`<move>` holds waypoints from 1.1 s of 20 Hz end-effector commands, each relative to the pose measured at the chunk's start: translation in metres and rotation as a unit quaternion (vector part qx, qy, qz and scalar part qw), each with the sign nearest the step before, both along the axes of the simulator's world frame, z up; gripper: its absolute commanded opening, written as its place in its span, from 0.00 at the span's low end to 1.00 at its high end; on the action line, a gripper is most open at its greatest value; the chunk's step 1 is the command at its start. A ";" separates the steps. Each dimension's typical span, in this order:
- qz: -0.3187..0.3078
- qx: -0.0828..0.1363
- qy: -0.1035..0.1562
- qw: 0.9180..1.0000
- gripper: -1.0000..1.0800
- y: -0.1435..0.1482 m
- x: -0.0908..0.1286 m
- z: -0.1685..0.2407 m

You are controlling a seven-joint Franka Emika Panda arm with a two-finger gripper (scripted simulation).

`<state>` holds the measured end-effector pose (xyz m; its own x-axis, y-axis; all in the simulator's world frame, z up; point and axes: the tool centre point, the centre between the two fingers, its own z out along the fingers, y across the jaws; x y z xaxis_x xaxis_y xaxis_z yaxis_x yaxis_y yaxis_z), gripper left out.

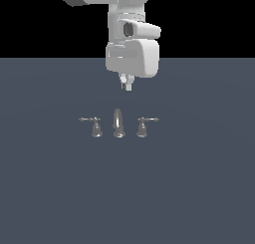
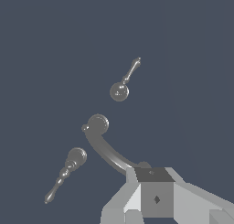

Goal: Turn on the faucet by rotating a designated handle.

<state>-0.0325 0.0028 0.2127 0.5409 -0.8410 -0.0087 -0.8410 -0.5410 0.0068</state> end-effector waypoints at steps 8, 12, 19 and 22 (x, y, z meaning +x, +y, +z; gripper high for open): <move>-0.128 -0.003 -0.002 0.992 0.00 -0.036 0.050 -0.063; -0.179 -0.004 -0.003 0.984 0.00 -0.054 0.067 -0.088; -0.245 -0.004 -0.004 0.970 0.00 -0.081 0.087 -0.120; -0.263 -0.004 -0.004 0.965 0.00 -0.089 0.092 -0.129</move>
<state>0.0565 -0.0818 0.0881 0.0597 -0.9982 0.0018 -0.9982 -0.0597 0.0025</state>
